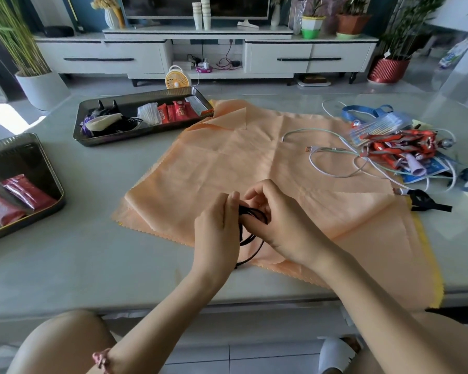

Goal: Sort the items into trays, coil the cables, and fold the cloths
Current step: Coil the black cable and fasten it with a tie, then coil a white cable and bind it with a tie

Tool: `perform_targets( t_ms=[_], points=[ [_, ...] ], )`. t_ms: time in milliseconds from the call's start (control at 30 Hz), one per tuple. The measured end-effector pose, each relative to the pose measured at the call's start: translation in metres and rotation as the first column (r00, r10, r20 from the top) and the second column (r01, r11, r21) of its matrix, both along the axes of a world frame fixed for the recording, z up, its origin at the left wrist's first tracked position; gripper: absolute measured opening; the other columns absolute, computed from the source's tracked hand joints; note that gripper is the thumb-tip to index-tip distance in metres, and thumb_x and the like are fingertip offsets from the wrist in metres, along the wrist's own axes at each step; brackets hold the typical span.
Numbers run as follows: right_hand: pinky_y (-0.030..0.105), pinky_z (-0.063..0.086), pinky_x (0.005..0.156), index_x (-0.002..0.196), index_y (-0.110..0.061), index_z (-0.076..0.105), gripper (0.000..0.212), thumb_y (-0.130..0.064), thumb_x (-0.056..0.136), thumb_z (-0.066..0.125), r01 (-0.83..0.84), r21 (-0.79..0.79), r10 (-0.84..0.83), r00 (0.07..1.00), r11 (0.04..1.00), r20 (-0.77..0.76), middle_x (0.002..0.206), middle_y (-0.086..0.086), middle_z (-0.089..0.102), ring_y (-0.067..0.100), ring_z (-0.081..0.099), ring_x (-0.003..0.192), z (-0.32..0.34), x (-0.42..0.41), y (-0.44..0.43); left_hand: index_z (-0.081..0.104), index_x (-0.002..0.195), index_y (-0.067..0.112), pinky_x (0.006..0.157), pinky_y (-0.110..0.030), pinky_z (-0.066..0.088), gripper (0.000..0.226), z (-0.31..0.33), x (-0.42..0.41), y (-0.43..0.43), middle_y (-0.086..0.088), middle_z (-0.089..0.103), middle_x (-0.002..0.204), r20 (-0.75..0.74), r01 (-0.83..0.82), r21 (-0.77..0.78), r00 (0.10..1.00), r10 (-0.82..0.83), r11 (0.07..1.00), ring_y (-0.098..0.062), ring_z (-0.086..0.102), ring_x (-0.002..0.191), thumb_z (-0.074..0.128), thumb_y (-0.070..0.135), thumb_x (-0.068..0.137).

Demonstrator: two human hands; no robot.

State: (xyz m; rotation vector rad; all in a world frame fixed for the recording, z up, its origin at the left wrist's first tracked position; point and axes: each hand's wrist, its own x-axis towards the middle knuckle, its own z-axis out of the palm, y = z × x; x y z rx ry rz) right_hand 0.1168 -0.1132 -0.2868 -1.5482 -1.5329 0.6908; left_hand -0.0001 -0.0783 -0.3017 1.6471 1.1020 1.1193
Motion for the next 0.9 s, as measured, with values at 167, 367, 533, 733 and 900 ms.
perform_targets(
  t_ms=[167, 367, 533, 733, 900],
  points=[
    [0.021, 0.048, 0.066, 0.092, -0.028, 0.051, 0.024, -0.014, 0.084, 0.068, -0.077, -0.073, 0.061, 0.978, 0.994, -0.200, 0.076, -0.006, 0.064, 0.006, 0.060, 0.067, 0.005, 0.006, 0.005, 0.058, 0.077, 0.010, 0.053, -0.032, 0.039, 0.036, 0.004, -0.002, 0.000, 0.004, 0.054, 0.055, -0.007, 0.026, 0.053, 1.000, -0.026, 0.998, -0.013, 0.047, 0.052, 0.037, 0.029, 0.099],
    [0.015, 0.044, 0.052, 0.096, -0.010, 0.063, 0.011, -0.018, 0.089, 0.061, -0.150, -0.232, 0.012, 0.863, 0.961, -0.505, 0.070, -0.001, 0.071, 0.006, 0.061, 0.061, 0.008, 0.011, 0.004, 0.053, 0.073, 0.004, 0.050, -0.017, 0.036, 0.032, 0.005, -0.005, 0.004, 0.006, 0.057, 0.054, -0.093, 0.061, 0.258, 0.995, -0.038, 0.964, -0.008, 0.051, 0.053, 0.041, 0.017, 0.099],
    [0.015, 0.042, 0.048, 0.092, -0.005, 0.065, 0.010, -0.012, 0.089, 0.057, -0.087, -0.310, -0.176, 0.668, 0.947, -0.723, 0.067, 0.001, 0.066, 0.009, 0.053, 0.053, 0.011, 0.008, 0.007, 0.053, 0.078, 0.004, 0.051, -0.025, 0.039, 0.027, 0.001, -0.006, 0.005, 0.007, 0.053, 0.061, -0.185, 0.142, 0.474, 0.981, -0.059, 0.869, -0.017, 0.053, 0.061, 0.040, 0.020, 0.096],
    [0.021, 0.041, 0.065, 0.082, -0.011, 0.068, 0.006, -0.008, 0.085, 0.063, 0.048, -0.282, -0.247, 0.634, 0.958, -0.733, 0.069, 0.002, 0.066, 0.012, 0.056, 0.066, 0.013, 0.000, 0.009, 0.044, 0.082, 0.025, 0.054, -0.005, 0.037, 0.015, 0.002, -0.003, 0.003, 0.022, 0.056, 0.060, -0.047, 0.047, 0.358, 0.998, -0.032, 0.932, 0.006, 0.056, 0.061, 0.044, 0.022, 0.097],
    [0.012, 0.047, 0.063, 0.082, -0.010, 0.069, 0.010, -0.005, 0.087, 0.062, 0.218, 0.021, -0.158, 0.767, 0.976, -0.622, 0.072, -0.003, 0.072, 0.005, 0.066, 0.068, 0.008, -0.018, 0.006, 0.049, 0.076, 0.022, 0.052, -0.021, 0.037, 0.022, 0.003, 0.001, 0.011, 0.010, 0.053, 0.055, 0.110, -0.068, 0.000, 0.992, 0.067, 0.998, -0.005, 0.049, 0.051, 0.044, 0.029, 0.097]
  ],
)
